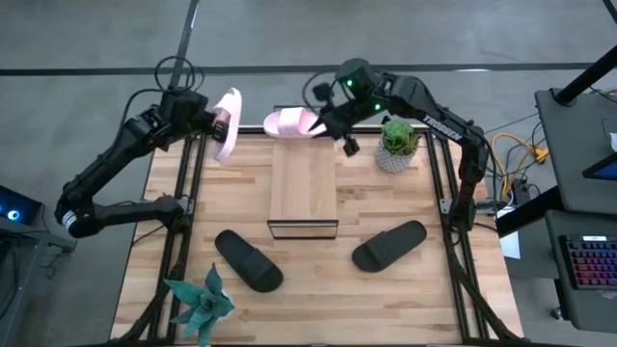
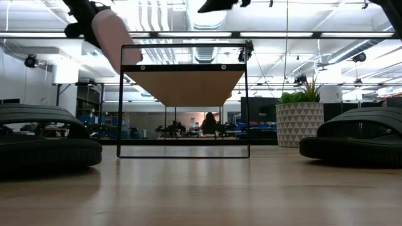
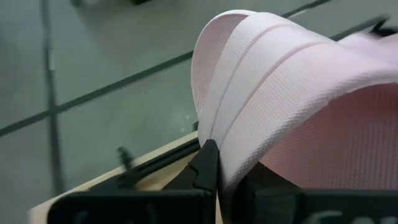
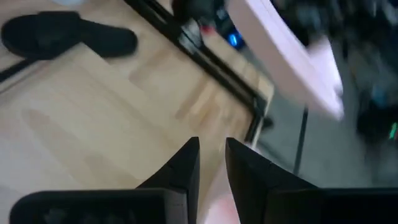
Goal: Pick and place slides into the shelf
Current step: Put the pink slide on the shelf
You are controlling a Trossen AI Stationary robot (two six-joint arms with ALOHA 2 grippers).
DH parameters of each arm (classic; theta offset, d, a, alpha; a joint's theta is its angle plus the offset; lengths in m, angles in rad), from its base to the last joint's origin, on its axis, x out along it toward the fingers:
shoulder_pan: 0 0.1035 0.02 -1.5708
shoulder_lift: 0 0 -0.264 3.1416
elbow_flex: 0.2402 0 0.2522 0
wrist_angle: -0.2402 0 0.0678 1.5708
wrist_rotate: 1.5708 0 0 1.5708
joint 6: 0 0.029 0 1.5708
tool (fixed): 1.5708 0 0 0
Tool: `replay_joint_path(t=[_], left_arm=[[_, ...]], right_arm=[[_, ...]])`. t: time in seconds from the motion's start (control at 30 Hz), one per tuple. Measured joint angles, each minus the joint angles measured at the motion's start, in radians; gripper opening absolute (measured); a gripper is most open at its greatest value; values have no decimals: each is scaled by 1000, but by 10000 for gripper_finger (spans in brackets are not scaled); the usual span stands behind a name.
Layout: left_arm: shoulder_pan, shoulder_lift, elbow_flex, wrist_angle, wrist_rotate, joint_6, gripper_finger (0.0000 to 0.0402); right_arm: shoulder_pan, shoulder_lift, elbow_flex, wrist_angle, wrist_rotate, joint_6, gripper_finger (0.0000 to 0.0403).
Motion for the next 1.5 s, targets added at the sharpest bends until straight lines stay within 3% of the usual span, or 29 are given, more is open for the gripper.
replay_joint_path(t=[0.3, 0.43, 0.73, 1.0, 1.33, 1.5], left_arm=[[-58, 85, 15, 32, 4, -11, 0], [-71, 134, 32, 32, 5, -9, 0], [-147, 209, 113, 101, 62, 17, 0], [-185, 279, 189, 205, 59, 30, 0], [-219, 361, 237, 234, 66, 20, 0], [-265, 389, 286, 234, 70, 26, 0]], right_arm=[[179, 0, 0, 93, 1, -171, 69], [233, 0, 0, 107, 55, -232, 84], [264, 33, -4, 151, 189, -307, 180], [264, 74, -5, 250, 214, -308, 246], [255, 82, -5, 313, 316, -331, 244], [239, 82, -5, 309, 318, -359, 242]])
